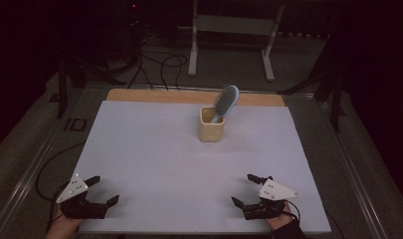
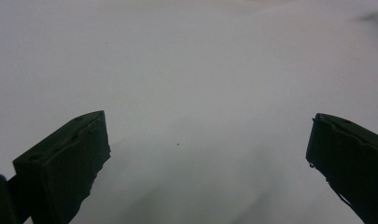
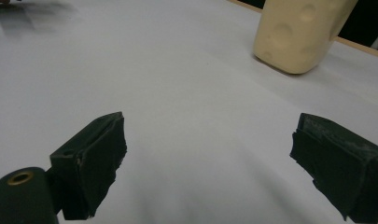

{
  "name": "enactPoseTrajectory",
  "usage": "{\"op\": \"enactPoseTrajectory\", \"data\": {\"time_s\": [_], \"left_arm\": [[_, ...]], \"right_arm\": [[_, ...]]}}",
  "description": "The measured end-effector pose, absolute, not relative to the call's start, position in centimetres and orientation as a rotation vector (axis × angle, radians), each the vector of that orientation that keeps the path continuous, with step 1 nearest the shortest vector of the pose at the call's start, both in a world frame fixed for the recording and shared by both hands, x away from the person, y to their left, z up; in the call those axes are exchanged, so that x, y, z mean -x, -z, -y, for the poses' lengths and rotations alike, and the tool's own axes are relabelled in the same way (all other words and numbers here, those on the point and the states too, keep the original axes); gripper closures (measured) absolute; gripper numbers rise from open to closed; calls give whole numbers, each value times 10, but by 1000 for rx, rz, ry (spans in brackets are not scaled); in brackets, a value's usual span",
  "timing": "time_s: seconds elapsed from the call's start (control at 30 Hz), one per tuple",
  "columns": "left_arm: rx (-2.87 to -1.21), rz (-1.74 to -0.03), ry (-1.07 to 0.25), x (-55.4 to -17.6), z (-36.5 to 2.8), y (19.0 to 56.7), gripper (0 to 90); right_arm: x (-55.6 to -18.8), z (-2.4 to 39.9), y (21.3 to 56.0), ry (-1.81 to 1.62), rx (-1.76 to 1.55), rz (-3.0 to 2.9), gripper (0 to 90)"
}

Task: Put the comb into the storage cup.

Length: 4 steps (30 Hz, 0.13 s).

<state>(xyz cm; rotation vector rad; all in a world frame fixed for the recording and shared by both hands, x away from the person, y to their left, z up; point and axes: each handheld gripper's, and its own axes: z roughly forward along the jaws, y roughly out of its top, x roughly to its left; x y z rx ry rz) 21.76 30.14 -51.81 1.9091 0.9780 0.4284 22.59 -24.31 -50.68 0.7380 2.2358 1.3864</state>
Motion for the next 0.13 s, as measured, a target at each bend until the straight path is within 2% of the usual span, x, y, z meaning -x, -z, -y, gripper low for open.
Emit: {"op": "enactPoseTrajectory", "data": {"time_s": [0.13], "left_arm": [[-1907,-982,-426,-218,-302,518,0]], "right_arm": [[-226,243,507,-1381,-740,-2239,96]]}}
